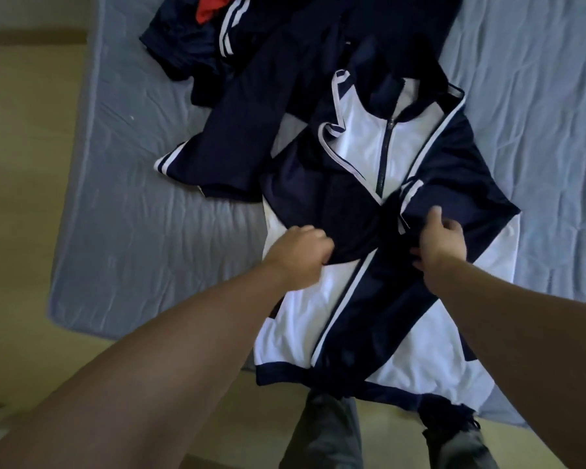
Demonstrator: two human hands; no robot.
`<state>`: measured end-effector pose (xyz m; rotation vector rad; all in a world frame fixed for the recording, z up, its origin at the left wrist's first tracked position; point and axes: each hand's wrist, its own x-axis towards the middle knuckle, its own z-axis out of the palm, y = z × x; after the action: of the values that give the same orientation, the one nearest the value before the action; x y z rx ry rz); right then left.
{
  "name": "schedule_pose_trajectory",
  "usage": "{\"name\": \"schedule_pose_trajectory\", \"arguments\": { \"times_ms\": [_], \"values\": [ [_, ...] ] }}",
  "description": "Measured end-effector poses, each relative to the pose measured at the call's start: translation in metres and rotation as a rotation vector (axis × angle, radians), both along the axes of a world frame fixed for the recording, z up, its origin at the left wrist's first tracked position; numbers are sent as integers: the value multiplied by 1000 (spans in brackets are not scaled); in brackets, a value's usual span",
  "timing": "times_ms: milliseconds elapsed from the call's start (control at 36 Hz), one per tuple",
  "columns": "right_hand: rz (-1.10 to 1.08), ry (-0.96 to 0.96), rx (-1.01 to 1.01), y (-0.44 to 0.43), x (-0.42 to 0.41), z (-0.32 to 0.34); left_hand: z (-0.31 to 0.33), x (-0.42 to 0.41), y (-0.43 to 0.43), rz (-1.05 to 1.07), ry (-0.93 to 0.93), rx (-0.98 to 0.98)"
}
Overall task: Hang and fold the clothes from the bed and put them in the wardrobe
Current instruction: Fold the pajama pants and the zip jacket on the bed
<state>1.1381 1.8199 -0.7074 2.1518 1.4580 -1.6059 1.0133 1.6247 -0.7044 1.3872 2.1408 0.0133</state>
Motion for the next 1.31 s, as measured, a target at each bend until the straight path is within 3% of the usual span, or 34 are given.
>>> {"name": "schedule_pose_trajectory", "arguments": {
  "times_ms": [83,194,333,417,500,556,583,667,750,806,889,972,1139,1194,1306],
  "values": [
    [-97,90,19,0,-5,3,-2,-9,0,274,87,36],
    [150,47,217,1,-16,3,-11,-24,13,857,68,-159],
    [738,90,376,7,-22,7,-17,-44,27,1475,-173,14],
    [809,89,349,9,-21,9,-13,-53,38,1819,-469,200],
    [663,33,265,11,-9,13,-6,-64,44,1988,-818,350],
    [374,-35,152,15,5,16,-1,-71,47,1993,-992,412],
    [233,-62,94,17,16,16,-1,-75,49,1984,-1034,416],
    [118,-122,-47,14,54,13,0,-83,53,1950,-1105,427],
    [-333,-142,-293,-2,85,19,-1,-87,59,1957,-1155,448],
    [-393,-203,-424,-19,98,17,-5,-87,59,1985,-1127,456],
    [-111,-408,-483,-38,95,13,-12,-84,58,1977,-1065,386],
    [-60,-668,-240,-44,91,6,-19,-79,54,1975,-998,292],
    [566,-825,61,-49,92,15,-25,-76,44,2003,-972,272],
    [897,-803,181,-43,96,15,-25,-74,44,1992,-983,296],
    [1570,-489,456,-29,96,9,-21,-71,48,1922,-1036,324]
  ]
}}
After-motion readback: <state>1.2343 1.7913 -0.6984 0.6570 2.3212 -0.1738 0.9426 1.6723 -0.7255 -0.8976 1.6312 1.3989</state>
